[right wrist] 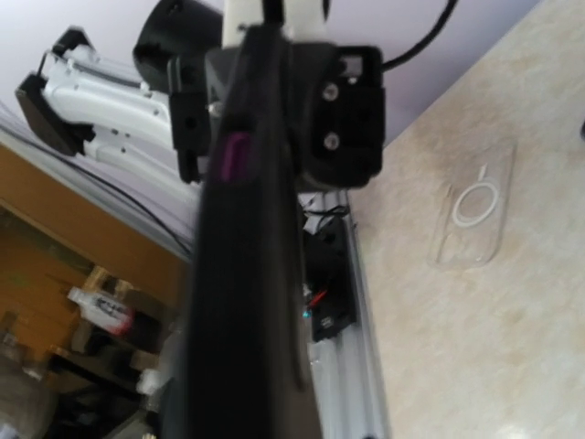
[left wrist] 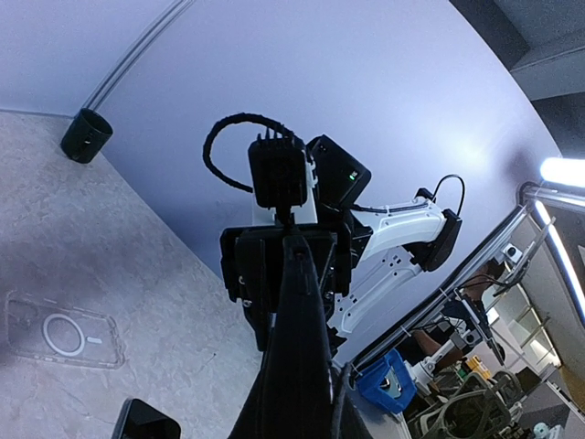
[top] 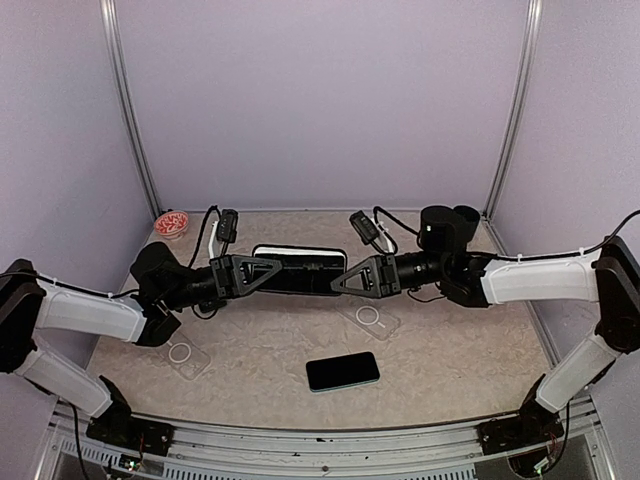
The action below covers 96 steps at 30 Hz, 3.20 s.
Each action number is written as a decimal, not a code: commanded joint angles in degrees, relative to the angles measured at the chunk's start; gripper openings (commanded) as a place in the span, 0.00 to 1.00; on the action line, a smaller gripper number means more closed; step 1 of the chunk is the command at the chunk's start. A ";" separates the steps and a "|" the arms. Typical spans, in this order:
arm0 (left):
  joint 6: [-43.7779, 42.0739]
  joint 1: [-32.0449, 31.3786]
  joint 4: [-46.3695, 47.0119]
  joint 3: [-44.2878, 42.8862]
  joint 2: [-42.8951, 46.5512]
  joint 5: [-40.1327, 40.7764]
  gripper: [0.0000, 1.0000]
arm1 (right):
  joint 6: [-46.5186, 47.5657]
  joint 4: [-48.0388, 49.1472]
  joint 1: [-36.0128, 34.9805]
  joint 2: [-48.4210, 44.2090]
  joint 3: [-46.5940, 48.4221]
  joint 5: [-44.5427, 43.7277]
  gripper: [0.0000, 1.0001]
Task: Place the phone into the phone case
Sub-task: Press the bottom left corner of the phone case, then pass from the left arm to the right, then pass from the right arm to the left
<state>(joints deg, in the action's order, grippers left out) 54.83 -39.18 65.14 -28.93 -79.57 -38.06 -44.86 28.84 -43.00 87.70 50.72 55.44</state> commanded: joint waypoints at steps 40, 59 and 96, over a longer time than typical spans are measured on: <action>-4.92 -2.20 -2.65 -1.22 -0.33 -0.36 0.00 | -11.30 11.91 -1.72 2.38 -1.43 2.33 0.00; 1.84 -4.87 -6.88 7.21 6.40 24.33 0.68 | 2.38 8.74 -1.95 -12.93 -8.24 -21.10 0.00; 0.89 -12.09 11.02 -5.19 -15.24 12.47 0.60 | 11.41 1.93 -7.04 -18.41 -7.44 -34.73 0.00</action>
<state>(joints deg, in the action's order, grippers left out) 58.06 -51.13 74.61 -34.24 -94.91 -24.93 -32.64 27.14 -49.50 71.31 42.15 20.27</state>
